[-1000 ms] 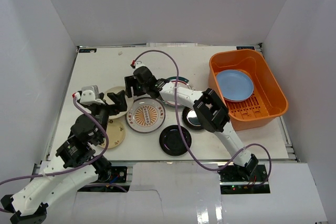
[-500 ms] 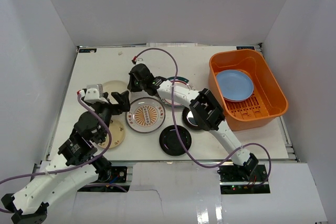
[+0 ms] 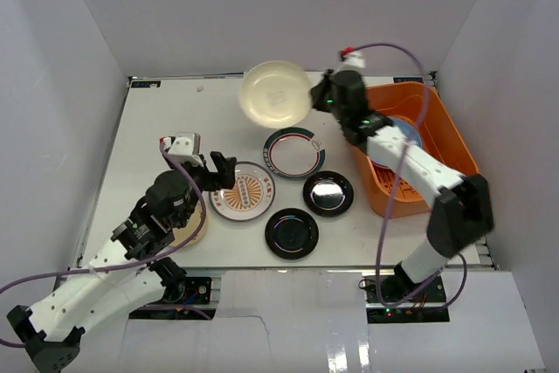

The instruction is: Place the plates into the plastic bin on the countertop

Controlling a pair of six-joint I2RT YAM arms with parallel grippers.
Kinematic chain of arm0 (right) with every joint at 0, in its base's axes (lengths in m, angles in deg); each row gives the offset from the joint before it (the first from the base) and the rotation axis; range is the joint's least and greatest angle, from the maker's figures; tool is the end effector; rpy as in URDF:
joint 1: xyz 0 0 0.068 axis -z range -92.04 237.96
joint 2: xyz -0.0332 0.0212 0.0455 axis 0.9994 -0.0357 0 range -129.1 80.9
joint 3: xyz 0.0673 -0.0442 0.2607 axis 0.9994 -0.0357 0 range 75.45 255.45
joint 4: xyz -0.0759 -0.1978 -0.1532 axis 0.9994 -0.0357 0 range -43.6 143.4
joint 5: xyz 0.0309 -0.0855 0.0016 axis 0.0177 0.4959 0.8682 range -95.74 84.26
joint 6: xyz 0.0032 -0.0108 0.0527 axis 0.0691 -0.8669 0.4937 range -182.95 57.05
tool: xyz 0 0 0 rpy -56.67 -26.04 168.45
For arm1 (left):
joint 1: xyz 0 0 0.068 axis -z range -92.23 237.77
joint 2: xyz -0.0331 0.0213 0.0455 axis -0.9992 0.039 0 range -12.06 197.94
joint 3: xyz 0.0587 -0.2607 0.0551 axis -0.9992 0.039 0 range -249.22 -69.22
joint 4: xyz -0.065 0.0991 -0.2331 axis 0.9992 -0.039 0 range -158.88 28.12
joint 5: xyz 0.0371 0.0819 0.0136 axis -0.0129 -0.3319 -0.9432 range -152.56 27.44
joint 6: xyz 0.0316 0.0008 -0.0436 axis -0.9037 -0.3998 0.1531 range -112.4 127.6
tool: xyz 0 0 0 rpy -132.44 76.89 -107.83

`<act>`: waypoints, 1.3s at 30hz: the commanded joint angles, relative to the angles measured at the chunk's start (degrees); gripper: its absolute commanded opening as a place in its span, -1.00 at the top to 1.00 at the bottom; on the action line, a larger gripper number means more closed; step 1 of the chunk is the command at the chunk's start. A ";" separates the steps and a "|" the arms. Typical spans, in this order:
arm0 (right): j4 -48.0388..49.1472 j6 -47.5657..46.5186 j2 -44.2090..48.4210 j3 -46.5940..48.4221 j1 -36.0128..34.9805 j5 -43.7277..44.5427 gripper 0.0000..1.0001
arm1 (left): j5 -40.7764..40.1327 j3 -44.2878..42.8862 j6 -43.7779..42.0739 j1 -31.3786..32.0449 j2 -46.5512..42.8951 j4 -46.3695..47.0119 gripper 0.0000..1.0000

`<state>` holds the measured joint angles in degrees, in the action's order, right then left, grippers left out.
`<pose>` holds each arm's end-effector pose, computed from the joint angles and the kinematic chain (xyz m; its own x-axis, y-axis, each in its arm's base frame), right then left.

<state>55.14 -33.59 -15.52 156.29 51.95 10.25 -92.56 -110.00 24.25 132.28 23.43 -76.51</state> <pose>0.3348 0.2311 0.3419 -0.3397 0.3358 -0.8786 -0.2091 0.8837 0.4187 0.1172 -0.0903 0.3321 -0.1841 -0.1670 -0.9686 0.2115 0.9556 -0.2049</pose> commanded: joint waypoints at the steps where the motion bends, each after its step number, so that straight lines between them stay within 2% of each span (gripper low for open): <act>1: 5.91 -3.26 18.39 -13.54 9.18 4.23 0.85 | 7.40 -3.61 3.12 -0.39 4.49 -3.47 -0.89; 2: 4.95 -4.48 21.07 -16.21 13.99 4.23 0.85 | 9.59 -3.87 4.44 -0.65 5.72 -3.91 -0.89; 4: 3.19 -5.72 27.91 -20.79 18.76 5.19 0.85 | 11.27 -4.40 5.94 -0.74 9.50 -5.40 -0.89; 8: 1.51 -5.90 33.14 -31.24 32.10 2.04 0.85 | 16.52 -4.58 9.19 -3.71 16.09 -6.38 -0.89; 12: 1.60 -5.72 31.57 -33.99 37.67 2.73 0.85 | 24.61 -5.19 12.09 -11.01 23.13 -4.97 -0.89; 19: 1.86 -7.04 26.20 -34.61 39.79 6.86 0.79 | 25.52 -6.69 10.61 -24.02 26.83 -8.04 -0.89; 23: 3.18 -6.95 25.06 -33.56 39.96 5.90 0.67 | 28.84 -4.50 8.06 -32.09 29.37 -10.15 -0.87; 24: 3.10 -7.04 24.79 -33.20 39.96 5.55 0.51 | 29.55 -4.05 7.88 -33.08 29.73 -10.41 -0.86; 26: 3.01 -7.57 24.88 -32.24 39.96 4.67 0.36 | 32.53 -2.57 7.09 -34.84 30.17 -10.16 -0.83; 29: 2.75 -8.09 26.28 -31.53 39.96 -0.32 -0.10 | 34.57 -1.94 6.12 -35.28 31.92 -10.15 -0.81; 30: 2.22 -8.36 26.72 -31.10 39.96 -1.47 -0.37 | 35.00 -1.85 5.77 -35.37 33.23 -10.15 -0.80; 34: 2.38 -9.06 30.93 -30.65 38.48 -11.05 -0.38 | 38.95 -1.85 5.33 -35.81 36.23 -8.93 -0.75; 36: 3.36 -9.24 33.91 -31.79 36.20 -14.92 -0.29 | 40.02 -1.94 5.07 -35.90 37.20 -8.40 -0.70; 38: 2.14 -11.07 34.55 -31.18 25.59 -13.11 -0.25 | 40.28 -2.38 4.45 -36.07 39.13 -8.39 -0.68; 39: 1.09 -13.87 33.68 -30.14 15.89 -5.52 -0.24 | 40.28 -2.47 4.45 -36.07 39.74 -8.31 -0.66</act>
<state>55.20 -42.79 17.46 123.28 82.33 3.30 -54.94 -112.27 30.02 96.63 62.51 -85.87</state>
